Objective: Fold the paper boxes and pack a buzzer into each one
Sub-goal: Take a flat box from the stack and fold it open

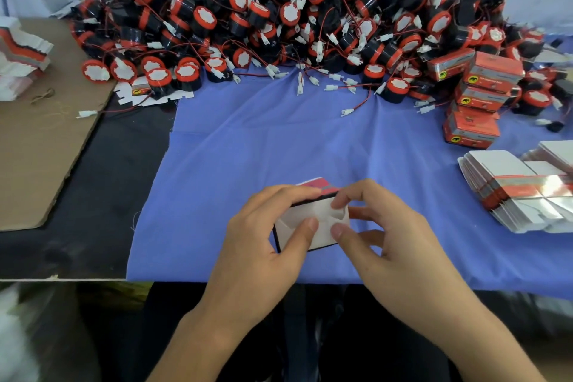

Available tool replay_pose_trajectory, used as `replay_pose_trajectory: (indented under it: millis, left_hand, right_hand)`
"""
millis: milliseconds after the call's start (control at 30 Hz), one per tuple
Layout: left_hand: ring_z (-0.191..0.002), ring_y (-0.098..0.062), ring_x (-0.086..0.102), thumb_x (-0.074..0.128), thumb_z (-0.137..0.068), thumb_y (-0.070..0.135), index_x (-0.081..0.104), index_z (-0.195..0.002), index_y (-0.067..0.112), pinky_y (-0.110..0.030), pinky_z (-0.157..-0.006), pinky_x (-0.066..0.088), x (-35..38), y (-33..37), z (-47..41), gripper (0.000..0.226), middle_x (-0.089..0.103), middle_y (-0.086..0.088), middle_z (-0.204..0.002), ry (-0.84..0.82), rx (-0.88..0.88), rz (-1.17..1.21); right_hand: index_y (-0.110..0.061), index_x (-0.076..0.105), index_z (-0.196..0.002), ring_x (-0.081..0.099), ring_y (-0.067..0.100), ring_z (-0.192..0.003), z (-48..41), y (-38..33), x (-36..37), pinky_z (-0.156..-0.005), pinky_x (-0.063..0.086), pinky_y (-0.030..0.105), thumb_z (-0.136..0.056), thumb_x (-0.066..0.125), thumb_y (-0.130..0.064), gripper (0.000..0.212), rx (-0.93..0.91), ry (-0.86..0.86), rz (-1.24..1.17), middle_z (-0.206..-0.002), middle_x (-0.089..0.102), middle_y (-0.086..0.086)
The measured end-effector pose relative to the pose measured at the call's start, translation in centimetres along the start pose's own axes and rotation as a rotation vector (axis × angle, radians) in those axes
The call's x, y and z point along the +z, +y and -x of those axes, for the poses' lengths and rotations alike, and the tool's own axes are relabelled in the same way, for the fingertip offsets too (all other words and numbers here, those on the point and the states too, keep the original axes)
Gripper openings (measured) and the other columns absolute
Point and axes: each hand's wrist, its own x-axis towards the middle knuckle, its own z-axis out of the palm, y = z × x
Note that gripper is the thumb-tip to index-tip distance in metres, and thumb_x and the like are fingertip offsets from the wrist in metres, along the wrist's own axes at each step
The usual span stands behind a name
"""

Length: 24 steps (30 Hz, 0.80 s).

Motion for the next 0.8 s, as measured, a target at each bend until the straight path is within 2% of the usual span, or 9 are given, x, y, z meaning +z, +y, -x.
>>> replay_pose_trajectory:
  millis: [100,167,367,500,633,733,800]
  left_hand:
    - [-0.123,-0.014,0.061,0.072,-0.092,0.015,0.07,-0.119,0.04,-0.023,-0.098,0.049,0.2,0.2,0.1,0.037,0.067,0.021,-0.123,0.066,-0.018,0.04]
    - [-0.124,-0.015,0.059,0.072,-0.091,0.015,0.07,-0.118,0.039,-0.022,-0.099,0.048,0.3,0.6,0.2,0.036,0.066,0.021,-0.123,0.087,0.003,0.036]
    - [-0.123,-0.017,0.056,0.07,-0.091,0.011,0.069,-0.12,0.037,-0.013,-0.099,0.042,1.0,1.5,0.5,0.039,0.064,0.021,-0.124,0.181,0.078,-0.031]
    - [-0.12,-0.016,0.056,0.069,-0.092,0.007,0.069,-0.123,0.031,-0.015,-0.1,0.041,1.7,1.3,0.8,0.04,0.063,0.022,-0.125,0.242,0.135,-0.089]
    - [-0.121,-0.017,0.055,0.067,-0.095,0.008,0.069,-0.125,0.025,-0.019,-0.101,0.042,2.2,1.1,1.0,0.034,0.063,0.015,-0.127,0.294,0.17,-0.094]
    - [-0.122,-0.02,0.056,0.063,-0.098,0.01,0.069,-0.127,0.024,-0.022,-0.101,0.043,2.0,0.9,0.9,0.032,0.063,0.011,-0.129,0.296,0.185,-0.079]
    - [-0.124,-0.021,0.055,0.062,-0.1,0.011,0.067,-0.128,0.025,-0.024,-0.103,0.042,1.9,1.0,0.9,0.032,0.061,0.01,-0.131,0.286,0.207,-0.079]
  right_hand:
    - [-0.042,0.059,-0.11,0.068,0.004,-0.107,-0.2,-0.1,0.0,-0.075,0.057,0.019,-0.091,0.074,-0.005,0.044,0.024,0.021,-0.182,-0.114,0.068,-0.02]
    - [-0.038,0.064,-0.11,0.071,0.005,-0.099,-0.3,-0.1,0.0,-0.072,0.057,0.018,-0.087,0.076,-0.001,0.045,0.045,0.054,-0.261,-0.107,0.071,-0.019]
    - [-0.03,0.069,-0.103,0.073,0.01,-0.096,-0.3,-0.4,0.7,-0.074,0.059,0.022,-0.085,0.075,0.003,0.039,0.07,0.137,-0.303,-0.101,0.075,-0.01]
    - [-0.029,0.068,-0.091,0.074,0.011,-0.094,-0.4,-0.5,0.6,-0.073,0.061,0.027,-0.083,0.074,0.004,0.034,0.062,0.131,-0.285,-0.096,0.077,-0.009]
    - [-0.029,0.071,-0.095,0.074,0.013,-0.096,-0.6,-0.3,-0.3,-0.078,0.063,0.039,-0.083,0.078,-0.001,0.031,0.113,0.05,-0.361,-0.101,0.078,-0.006]
    - [-0.028,0.074,-0.108,0.072,0.018,-0.103,-0.7,-0.1,-1.5,-0.077,0.059,0.031,-0.083,0.078,-0.02,0.027,0.12,-0.091,-0.468,-0.111,0.076,-0.001]
    - [-0.027,0.075,-0.107,0.071,0.019,-0.099,-0.7,-0.2,-1.7,-0.075,0.059,0.031,-0.083,0.077,-0.018,0.026,0.094,-0.075,-0.461,-0.109,0.076,0.0]
